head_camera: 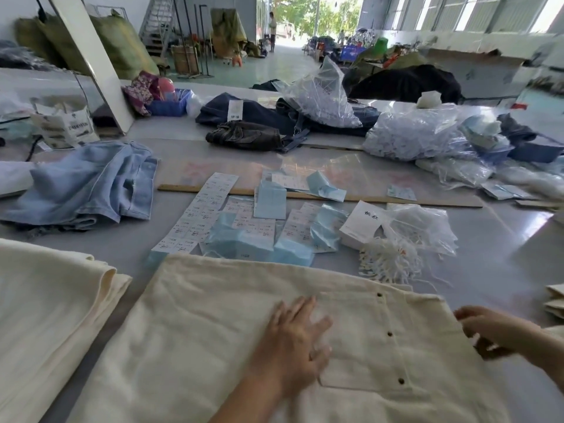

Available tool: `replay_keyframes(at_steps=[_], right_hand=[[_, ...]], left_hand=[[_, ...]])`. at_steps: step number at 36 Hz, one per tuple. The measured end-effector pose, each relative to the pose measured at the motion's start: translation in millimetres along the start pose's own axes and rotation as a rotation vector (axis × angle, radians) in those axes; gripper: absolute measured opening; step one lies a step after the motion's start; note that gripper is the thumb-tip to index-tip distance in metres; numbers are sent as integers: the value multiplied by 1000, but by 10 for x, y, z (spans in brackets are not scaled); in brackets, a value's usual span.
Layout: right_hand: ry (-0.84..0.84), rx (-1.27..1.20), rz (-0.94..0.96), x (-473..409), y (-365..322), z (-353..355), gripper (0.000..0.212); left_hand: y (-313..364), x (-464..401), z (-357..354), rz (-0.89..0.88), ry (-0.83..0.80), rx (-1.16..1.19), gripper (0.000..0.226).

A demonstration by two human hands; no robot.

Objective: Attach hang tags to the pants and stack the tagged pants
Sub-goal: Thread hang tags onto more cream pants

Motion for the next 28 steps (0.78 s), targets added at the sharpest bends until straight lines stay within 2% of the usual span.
replay_keyframes(at_steps=[2, 4, 6, 9, 13, 19, 24, 28], right_hand=[[284, 140, 60, -86, -320, 176, 20], [523, 208, 350, -73, -798, 172, 17], [598, 309, 604, -15, -1211, -59, 14], [612, 447, 778, -50, -1696, -378, 19], [592, 682, 727, -263, -2078, -562, 31], [589, 906, 564, -526, -2099, -550, 25], [642, 932, 656, -590, -2031, -537, 26], [676, 939, 637, -589, -2024, -481, 24]], left_hand=[[30, 35, 51, 23, 23, -59, 54], [60, 66, 83, 42, 56, -47, 53], [58, 88, 57, 51, 39, -62, 52], [65, 85, 36, 39, 19, -34, 50], [56, 63, 58, 58, 13, -40, 49], [57, 67, 108, 90, -16, 1, 47], [57, 61, 119, 112, -23, 13, 47], [67, 62, 135, 108, -4, 20, 44]])
Point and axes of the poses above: each hand's wrist, its own x-axis away from the middle knuckle, its own z-axis out of the back of the hand, y = z × x, the point moved 4 cm from there along -x, towards the middle knuckle, and after that the axes turned 4 degrees about x, right-handed, at the moved point
